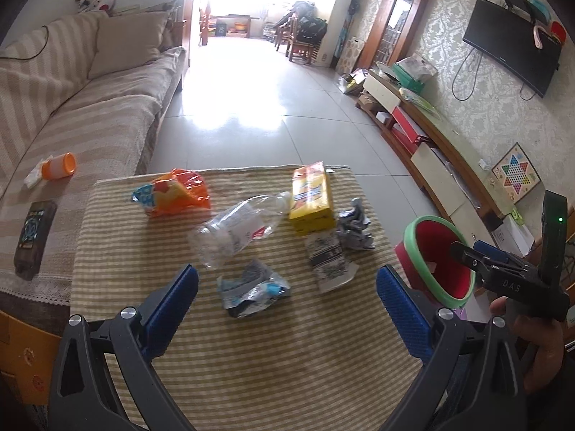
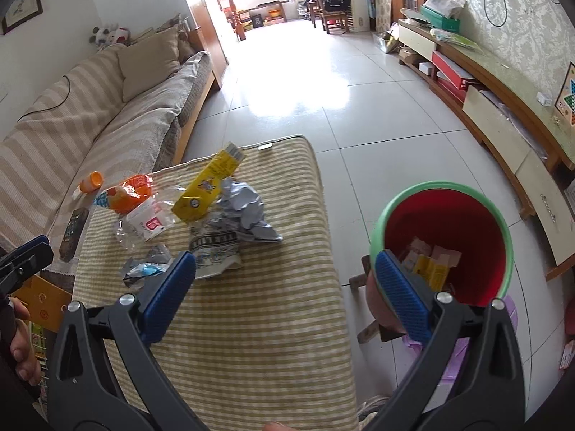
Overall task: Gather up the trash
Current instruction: 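Move both tools back over the table, then grasp the crumpled silver foil with the right gripper while the left gripper grasps the clear water bottle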
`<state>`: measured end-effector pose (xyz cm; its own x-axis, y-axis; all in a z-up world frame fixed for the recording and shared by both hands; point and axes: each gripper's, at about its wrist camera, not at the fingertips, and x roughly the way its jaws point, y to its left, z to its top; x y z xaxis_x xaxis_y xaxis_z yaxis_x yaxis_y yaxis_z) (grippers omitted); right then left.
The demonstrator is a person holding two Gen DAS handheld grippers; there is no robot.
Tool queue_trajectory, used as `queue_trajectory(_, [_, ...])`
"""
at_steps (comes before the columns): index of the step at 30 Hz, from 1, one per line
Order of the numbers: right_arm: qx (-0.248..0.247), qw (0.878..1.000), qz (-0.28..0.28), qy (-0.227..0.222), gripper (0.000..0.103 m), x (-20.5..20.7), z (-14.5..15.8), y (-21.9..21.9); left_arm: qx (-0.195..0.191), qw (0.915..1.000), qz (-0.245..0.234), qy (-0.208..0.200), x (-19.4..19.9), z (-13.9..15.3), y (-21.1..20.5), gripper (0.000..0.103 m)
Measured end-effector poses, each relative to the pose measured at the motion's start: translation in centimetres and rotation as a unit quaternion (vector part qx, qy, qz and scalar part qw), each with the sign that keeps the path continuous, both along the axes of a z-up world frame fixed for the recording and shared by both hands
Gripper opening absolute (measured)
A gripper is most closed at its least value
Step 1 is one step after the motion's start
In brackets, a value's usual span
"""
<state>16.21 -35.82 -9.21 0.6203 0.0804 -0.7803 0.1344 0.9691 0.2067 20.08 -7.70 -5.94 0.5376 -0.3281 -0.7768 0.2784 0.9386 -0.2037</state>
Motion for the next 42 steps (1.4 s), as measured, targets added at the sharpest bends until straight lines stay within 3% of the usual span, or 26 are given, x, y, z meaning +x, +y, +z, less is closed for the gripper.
queue_trajectory(8, [-0.002, 1.000, 0.024, 0.013, 0.098, 3.0, -1.2, 4.0, 0.020, 0.9995, -0.005, 0.026, 2.8, -2.9, 3.7, 0.095])
queue_trajectory(28, [0.030, 0.997, 0.015, 0.062, 0.096, 10.9, -7.6, 3.5, 0.124, 0.9835, -0.113, 0.068, 12.3, -10.2, -2.2, 0.094])
queue_trajectory(33, [0.039, 0.996, 0.017, 0.073, 0.092, 12.1, -8.7, 3.5, 0.117, 0.9806, -0.135, 0.080, 13.2, -11.2, -2.8, 0.094])
queue_trajectory(42, [0.053, 0.995, 0.016, 0.087, 0.083, 13.1, -10.4, 3.6, 0.143, 0.9759, -0.135, 0.094, 14.6, -13.0, -3.4, 0.093])
